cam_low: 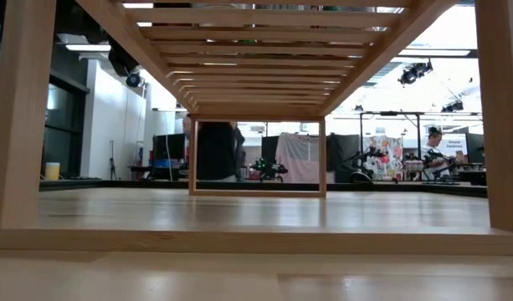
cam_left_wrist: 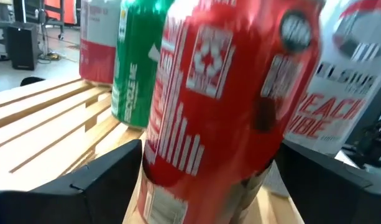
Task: Place canned beverage on shelf
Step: Put the red soda can on the shelf aligned with the other red soda can, then adjust the red soda cans
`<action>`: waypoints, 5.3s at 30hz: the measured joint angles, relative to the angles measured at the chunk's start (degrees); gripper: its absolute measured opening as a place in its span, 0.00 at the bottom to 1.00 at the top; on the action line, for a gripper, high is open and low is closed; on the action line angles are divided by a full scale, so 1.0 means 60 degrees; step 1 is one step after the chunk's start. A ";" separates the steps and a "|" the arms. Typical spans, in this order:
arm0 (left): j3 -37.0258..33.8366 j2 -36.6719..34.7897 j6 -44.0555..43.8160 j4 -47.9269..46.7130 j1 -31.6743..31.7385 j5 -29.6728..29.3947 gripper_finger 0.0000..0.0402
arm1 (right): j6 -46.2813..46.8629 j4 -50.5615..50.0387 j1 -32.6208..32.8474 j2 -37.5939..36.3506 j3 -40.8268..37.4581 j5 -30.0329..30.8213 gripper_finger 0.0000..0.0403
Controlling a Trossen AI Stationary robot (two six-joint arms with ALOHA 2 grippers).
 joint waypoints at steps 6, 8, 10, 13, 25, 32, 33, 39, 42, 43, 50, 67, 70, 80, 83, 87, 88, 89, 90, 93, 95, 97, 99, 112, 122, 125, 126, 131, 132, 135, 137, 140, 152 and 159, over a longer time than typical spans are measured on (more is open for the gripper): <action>-0.0004 -0.0534 0.0334 -0.0114 -0.0004 0.0000 0.88 | 0.0000 -0.0026 0.0000 0.0000 -0.0004 0.0000 0.82; -0.0007 -0.0729 0.0461 -0.0219 -0.0004 0.0000 0.88 | 0.0000 -0.0026 0.0000 0.0000 -0.0004 0.0000 0.82; -0.0007 -0.0926 0.0649 -0.0214 -0.0004 0.0000 0.88 | 0.0000 -0.0027 0.0000 0.0000 -0.0004 0.0000 0.82; -0.0007 -0.1247 0.0868 -0.0382 -0.0007 0.0000 0.89 | 0.0000 -0.0031 0.0000 0.0002 -0.0004 0.0000 0.82; -0.0007 -0.2673 0.0843 -0.1726 -0.0020 0.0040 0.89 | 0.0018 -0.0055 0.0000 0.0004 -0.0004 0.0003 0.82; -0.0007 -0.3817 0.0684 -0.3177 -0.0207 0.0549 0.88 | 0.0029 -0.0055 0.0000 0.0004 -0.0004 0.0001 0.82; -0.0007 -0.4019 0.0668 -0.3408 -0.0288 0.0553 0.88 | 0.0029 -0.0055 0.0000 0.0004 -0.0004 0.0003 0.82; -0.0007 -0.4920 0.0256 -0.4543 -0.0681 0.0237 0.67 | 0.0003 -0.0055 0.0000 0.0004 -0.0004 0.0004 0.82; -0.0007 -0.5030 -0.0027 -0.4812 -0.0715 -0.0091 0.43 | 0.0003 -0.0055 0.0000 0.0004 -0.0004 0.0001 0.82; -0.0007 -0.5026 -0.0097 -0.4826 -0.0696 -0.0110 0.33 | 0.0000 -0.0055 -0.0003 0.0004 -0.0004 0.0000 0.82; 0.0075 -0.4679 -0.0589 -0.4818 -0.0565 0.0268 0.02 | 0.0000 -0.0055 -0.0001 0.0004 -0.0004 0.0003 0.82; 0.1005 -0.2437 -0.0670 -0.4916 -0.0558 -0.0253 0.00 | 0.0000 -0.0059 0.0000 0.0004 -0.0006 0.0000 0.82; 0.1038 -0.2180 -0.0729 -0.4874 -0.0537 -0.0257 0.00 | 0.0040 -0.0059 0.0000 0.0004 -0.0005 -0.0004 0.82; 0.1038 -0.1515 -0.0914 -0.4226 -0.0279 -0.0284 0.00 | 0.0070 -0.0059 0.0026 0.0004 -0.0007 -0.0181 0.82; 0.1038 -0.1323 -0.0931 -0.4076 -0.0147 -0.0283 0.00 | 0.0073 -0.0059 0.0026 0.0004 -0.0007 -0.0355 0.82; 0.1038 -0.1309 -0.1013 -0.4063 -0.0076 -0.0281 0.00 | 0.0073 -0.0063 0.0026 0.0004 -0.0007 -0.0361 0.82; 0.1038 -0.1358 -0.1009 -0.4085 -0.0073 -0.0284 0.00 | 0.0073 -0.0064 0.0026 0.0004 -0.0007 -0.0361 0.82; 0.1038 -0.1424 -0.1012 -0.4065 -0.0073 -0.0284 0.00 | 0.0073 -0.0066 0.0026 0.0004 -0.0007 -0.0361 0.82; 0.1038 -0.1474 -0.1016 -0.4043 -0.0073 -0.0293 0.00 | 0.0073 -0.0072 0.0026 0.0004 -0.0007 -0.0361 0.82; 0.1038 -0.1533 -0.1009 -0.4056 -0.0072 -0.0531 0.00 | 0.0073 -0.0160 0.0026 0.0004 -0.0007 -0.0361 0.82; 0.1038 -0.1533 -0.0997 -0.4063 -0.0042 -0.0677 0.00 | 0.0069 -0.0202 0.0026 0.0004 -0.0007 -0.0364 0.82; 0.1038 -0.1533 -0.0949 -0.4056 0.0038 -0.0756 0.00 | 0.0069 -0.0236 0.0026 0.0004 -0.0007 -0.0364 0.82; 0.1038 -0.1533 -0.0939 -0.4005 0.0123 -0.0746 0.00 | 0.0069 -0.0300 0.0026 0.0004 -0.0007 -0.0364 0.82; 0.1038 -0.1507 -0.1009 -0.3485 0.0259 -0.0098 0.00 | 0.0000 -0.0358 0.0026 0.0004 -0.0007 -0.0364 0.82; 0.1038 -0.1173 -0.1011 -0.3028 0.0259 -0.0117 0.00 | -0.0003 -0.0347 0.0026 0.0004 -0.0007 -0.0364 0.82; 0.1072 -0.0876 -0.1006 -0.2705 0.0268 -0.0128 0.00 | 0.0000 -0.0347 0.0026 0.0004 -0.0007 -0.0364 0.82; 0.1154 -0.0748 -0.1005 -0.2713 0.0300 -0.0133 0.00 | 0.0005 -0.0347 0.0026 0.0004 -0.0007 -0.0364 0.82; 0.1697 -0.0191 -0.0781 -0.3054 0.0437 0.0001 0.00 | 0.0067 -0.0770 0.0059 -0.0216 -0.0015 -0.0364 0.82; 0.1817 -0.0110 -0.0726 -0.3194 0.0437 -0.0004 0.00 | 0.0085 -0.1014 0.0069 -0.0316 -0.0015 -0.0364 0.82; 0.2057 0.0021 -0.0510 -0.3459 0.0437 -0.0004 0.00 | 0.0598 -0.2293 0.0141 -0.0718 -0.0015 -0.0355 0.82; 0.2099 0.0030 -0.0466 -0.3470 0.0437 0.0000 0.00 | 0.1114 -0.3233 0.0217 -0.0988 -0.0015 -0.0341 0.82; 0.2109 0.0008 -0.0477 -0.3502 0.0437 -0.0003 0.00 | 0.1875 -0.4733 0.0437 -0.1393 -0.0013 -0.0248 0.82; 0.2109 -0.0291 -0.0506 -0.3928 0.0437 -0.0116 0.00 | 0.4870 -0.8153 0.2127 -0.2648 -0.1131 0.1080 0.81; 0.2113 -0.0349 -0.0509 -0.3943 0.0437 -0.0215 0.00 | 0.6562 -0.8334 0.2437 -0.4186 -0.4736 0.1638 0.65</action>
